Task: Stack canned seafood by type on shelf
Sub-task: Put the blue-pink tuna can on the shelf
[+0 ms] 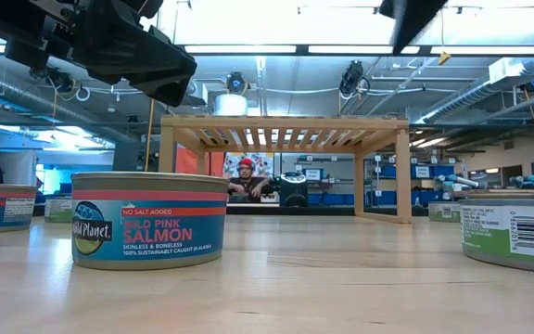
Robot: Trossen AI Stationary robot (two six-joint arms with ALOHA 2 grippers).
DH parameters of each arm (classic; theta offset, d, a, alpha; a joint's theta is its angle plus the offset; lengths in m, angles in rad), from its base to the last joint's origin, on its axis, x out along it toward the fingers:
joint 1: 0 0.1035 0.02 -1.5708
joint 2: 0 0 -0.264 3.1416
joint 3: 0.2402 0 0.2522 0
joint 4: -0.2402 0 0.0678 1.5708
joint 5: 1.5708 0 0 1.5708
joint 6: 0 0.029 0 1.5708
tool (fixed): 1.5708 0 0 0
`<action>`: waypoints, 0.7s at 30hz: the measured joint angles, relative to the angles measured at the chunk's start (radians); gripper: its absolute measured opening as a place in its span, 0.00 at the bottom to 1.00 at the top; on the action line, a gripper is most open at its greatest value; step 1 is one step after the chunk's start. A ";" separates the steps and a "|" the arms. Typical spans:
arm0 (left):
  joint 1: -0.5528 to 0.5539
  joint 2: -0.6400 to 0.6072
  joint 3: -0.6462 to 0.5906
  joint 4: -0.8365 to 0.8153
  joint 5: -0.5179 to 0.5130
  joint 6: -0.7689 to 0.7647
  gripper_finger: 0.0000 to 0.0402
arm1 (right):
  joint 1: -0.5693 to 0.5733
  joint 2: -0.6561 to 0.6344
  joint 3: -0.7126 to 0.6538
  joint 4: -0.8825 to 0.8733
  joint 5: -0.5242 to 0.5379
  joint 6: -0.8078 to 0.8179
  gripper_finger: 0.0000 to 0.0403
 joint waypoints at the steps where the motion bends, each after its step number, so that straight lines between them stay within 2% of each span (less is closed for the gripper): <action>1: 0.000 0.000 0.000 0.000 0.000 -0.002 0.18 | 0.013 0.000 -0.016 0.001 -0.026 0.028 0.01; 7: 0.000 0.000 0.000 -0.003 0.000 -0.003 0.18 | 0.109 0.001 -0.140 0.005 -0.213 0.401 0.05; 10: 0.000 0.000 0.000 -0.003 0.000 -0.003 0.18 | 0.174 0.001 -0.195 0.008 -0.270 0.566 0.05; 12: 0.000 0.000 0.000 -0.003 -0.010 -0.003 0.18 | 0.215 0.001 -0.222 0.006 -0.284 0.635 0.04; 17: 0.000 0.000 0.000 -0.003 -0.012 -0.024 0.18 | 0.306 0.001 -0.268 0.007 -0.244 0.773 0.03; 21: 0.000 0.000 0.000 -0.003 -0.012 -0.024 0.18 | 0.369 0.002 -0.272 0.008 -0.255 0.795 0.09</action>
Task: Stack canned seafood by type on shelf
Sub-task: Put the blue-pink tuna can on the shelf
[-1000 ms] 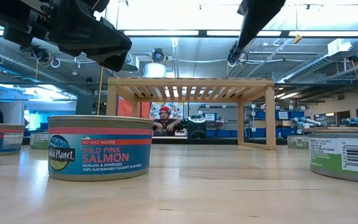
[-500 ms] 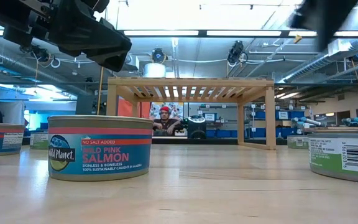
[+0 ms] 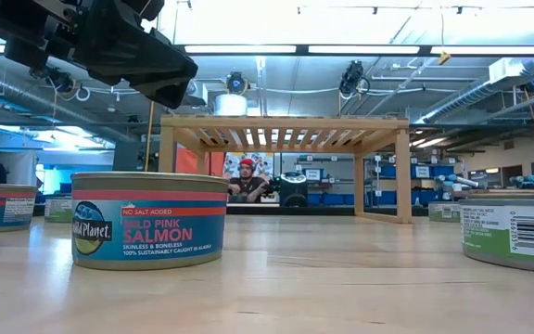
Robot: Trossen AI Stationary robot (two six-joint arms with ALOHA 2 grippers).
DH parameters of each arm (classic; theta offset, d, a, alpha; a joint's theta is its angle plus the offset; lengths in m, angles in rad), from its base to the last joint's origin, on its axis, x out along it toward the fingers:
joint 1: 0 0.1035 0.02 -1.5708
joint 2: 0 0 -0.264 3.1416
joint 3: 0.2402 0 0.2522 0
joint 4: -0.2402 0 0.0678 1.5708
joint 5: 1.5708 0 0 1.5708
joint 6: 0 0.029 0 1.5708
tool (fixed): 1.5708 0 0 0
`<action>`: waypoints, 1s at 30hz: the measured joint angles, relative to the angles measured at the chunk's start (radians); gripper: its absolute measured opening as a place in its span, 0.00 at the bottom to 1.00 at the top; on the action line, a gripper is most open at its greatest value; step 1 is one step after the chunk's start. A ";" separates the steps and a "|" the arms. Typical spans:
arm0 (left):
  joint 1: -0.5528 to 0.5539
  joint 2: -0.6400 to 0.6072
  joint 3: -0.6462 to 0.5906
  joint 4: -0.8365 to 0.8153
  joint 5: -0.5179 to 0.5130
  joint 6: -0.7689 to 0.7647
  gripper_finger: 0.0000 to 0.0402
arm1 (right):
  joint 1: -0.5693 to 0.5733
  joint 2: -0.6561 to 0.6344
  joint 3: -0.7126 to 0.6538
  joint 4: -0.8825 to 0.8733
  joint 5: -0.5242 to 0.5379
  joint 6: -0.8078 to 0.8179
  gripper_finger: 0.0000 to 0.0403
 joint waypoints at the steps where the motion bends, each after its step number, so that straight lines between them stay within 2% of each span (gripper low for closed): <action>1: 0.000 0.000 0.000 0.002 0.000 0.000 0.18 | 0.012 0.000 0.000 0.000 -0.001 0.000 0.10; 10: 0.000 0.000 0.000 0.000 -0.030 0.004 0.18 | 0.063 0.002 0.000 -0.007 -0.033 -0.075 0.23; 23: 0.000 0.000 0.000 -0.009 -0.030 0.035 0.18 | 0.106 0.004 -0.002 0.007 -0.052 -0.122 0.24; 30: 0.000 0.000 0.000 -0.008 -0.031 0.056 0.18 | 0.110 0.004 -0.117 0.179 -0.140 -0.132 0.24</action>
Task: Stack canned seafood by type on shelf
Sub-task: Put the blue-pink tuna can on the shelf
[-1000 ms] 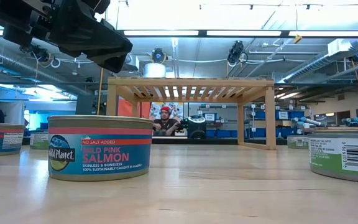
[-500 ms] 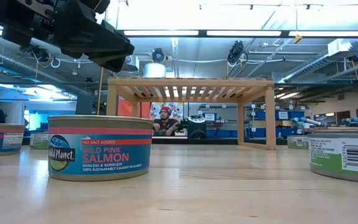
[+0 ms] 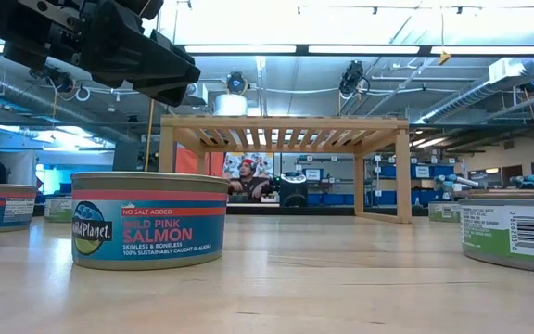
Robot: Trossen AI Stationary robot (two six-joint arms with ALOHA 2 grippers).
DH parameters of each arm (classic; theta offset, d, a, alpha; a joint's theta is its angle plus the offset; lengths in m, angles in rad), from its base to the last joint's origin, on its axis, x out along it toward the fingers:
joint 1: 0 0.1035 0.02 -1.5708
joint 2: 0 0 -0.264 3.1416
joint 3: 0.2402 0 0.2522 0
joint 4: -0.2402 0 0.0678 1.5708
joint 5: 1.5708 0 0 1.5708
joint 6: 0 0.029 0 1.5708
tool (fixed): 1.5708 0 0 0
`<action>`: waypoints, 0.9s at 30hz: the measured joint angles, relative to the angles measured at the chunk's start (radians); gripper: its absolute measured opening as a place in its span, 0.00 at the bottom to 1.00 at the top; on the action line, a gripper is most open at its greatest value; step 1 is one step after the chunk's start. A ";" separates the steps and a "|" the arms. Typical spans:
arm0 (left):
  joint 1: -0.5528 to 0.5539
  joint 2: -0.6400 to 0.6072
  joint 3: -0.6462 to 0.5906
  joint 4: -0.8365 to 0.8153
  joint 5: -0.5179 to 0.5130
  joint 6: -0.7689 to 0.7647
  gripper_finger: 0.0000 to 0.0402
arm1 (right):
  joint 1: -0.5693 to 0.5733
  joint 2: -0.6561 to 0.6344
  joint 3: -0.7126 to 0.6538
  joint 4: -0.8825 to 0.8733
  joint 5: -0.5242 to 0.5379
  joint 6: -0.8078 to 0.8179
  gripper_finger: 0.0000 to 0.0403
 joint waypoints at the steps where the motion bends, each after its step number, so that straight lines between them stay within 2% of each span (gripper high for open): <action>1: 0.000 0.000 0.000 0.001 0.000 0.000 0.18 | 0.000 0.000 -0.014 0.020 -0.005 0.008 0.24; 13: 0.000 0.000 0.000 0.003 0.000 0.000 0.18 | -0.002 -0.005 -0.079 0.091 -0.036 -0.068 0.18; 16: 0.000 0.000 0.000 0.002 0.000 0.000 0.18 | -0.011 -0.006 -0.092 0.106 -0.052 -0.082 0.15; 21: 0.000 0.000 0.000 0.002 0.000 0.000 0.18 | -0.047 -0.005 -0.092 0.105 -0.081 -0.126 0.03; 27: 0.000 0.000 0.000 0.003 0.000 0.000 0.18 | -0.095 -0.001 -0.070 0.086 -0.057 -0.185 0.02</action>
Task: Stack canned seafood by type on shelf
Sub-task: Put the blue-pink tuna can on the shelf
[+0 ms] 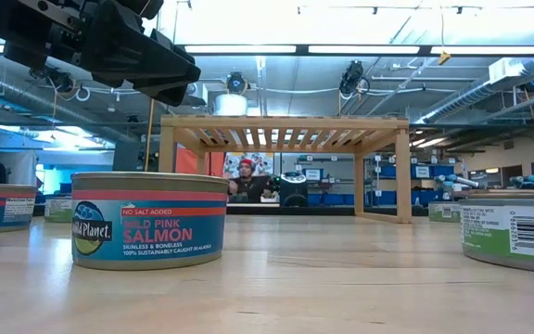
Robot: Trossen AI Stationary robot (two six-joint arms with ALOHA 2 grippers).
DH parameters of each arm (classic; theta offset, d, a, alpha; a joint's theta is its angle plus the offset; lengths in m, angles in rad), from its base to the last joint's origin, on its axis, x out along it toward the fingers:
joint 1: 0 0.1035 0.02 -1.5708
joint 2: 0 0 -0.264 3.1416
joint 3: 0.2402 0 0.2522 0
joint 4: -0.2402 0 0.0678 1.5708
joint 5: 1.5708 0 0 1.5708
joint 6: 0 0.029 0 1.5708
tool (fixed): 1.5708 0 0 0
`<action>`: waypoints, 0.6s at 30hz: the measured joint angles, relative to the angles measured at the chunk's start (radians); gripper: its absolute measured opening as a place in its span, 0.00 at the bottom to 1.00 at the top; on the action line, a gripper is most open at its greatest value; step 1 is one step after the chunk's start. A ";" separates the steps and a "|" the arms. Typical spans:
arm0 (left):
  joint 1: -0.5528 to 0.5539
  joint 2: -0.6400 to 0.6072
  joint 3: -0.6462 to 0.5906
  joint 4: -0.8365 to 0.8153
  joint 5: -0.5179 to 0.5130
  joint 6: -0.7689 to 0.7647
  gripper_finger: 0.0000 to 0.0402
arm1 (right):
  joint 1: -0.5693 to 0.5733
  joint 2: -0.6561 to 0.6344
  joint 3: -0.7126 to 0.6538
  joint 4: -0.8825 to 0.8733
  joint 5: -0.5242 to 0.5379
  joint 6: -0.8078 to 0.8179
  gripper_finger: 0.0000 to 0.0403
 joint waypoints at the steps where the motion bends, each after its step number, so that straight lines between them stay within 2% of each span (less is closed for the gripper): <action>1: 0.000 0.000 0.000 0.000 0.000 0.000 0.18 | -0.008 0.001 0.007 -0.005 0.012 -0.012 0.01; 5: 0.000 0.000 0.000 0.012 0.000 0.000 0.18 | -0.038 0.004 0.042 -0.034 0.071 -0.049 0.01; 18: 0.000 0.000 0.000 0.008 0.000 0.000 0.18 | -0.055 0.003 0.168 -0.245 0.123 -0.066 0.00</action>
